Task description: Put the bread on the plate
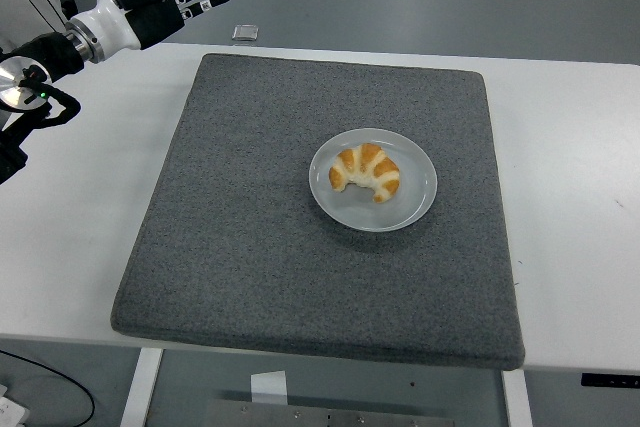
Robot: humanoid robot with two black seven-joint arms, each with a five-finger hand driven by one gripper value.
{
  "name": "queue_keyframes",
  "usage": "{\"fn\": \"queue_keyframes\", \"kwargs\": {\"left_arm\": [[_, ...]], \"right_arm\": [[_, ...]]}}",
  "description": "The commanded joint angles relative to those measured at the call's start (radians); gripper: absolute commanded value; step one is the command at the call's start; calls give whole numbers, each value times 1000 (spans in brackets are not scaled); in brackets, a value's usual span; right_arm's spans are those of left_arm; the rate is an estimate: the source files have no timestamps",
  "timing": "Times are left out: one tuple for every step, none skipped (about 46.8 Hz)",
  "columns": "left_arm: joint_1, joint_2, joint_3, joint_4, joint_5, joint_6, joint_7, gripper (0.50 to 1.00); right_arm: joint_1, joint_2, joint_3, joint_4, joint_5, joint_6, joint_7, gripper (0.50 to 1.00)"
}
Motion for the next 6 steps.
{"fn": "queue_keyframes", "kwargs": {"left_arm": [[1,-2,1,15,-11,2,2,999],[3,-2,1,20,-14,4,2,999],[6,-4,1,26,-18,5,2,996],[6,-5,1,34,-21,5,2,999],[6,-5,1,41,-23,5,3,999],[8,-7,1,49,-26,5,3,999]], "right_arm": [[0,0,1,2,-1,0,0,932],[0,0,1,2,-2,0,2,932],[0,0,1,2,-2,0,0,932],[0,0,1,2,-2,0,0,932],[0,0,1,2,-1,0,0,932],[0,0,1,4,-1,0,0,932]]}}
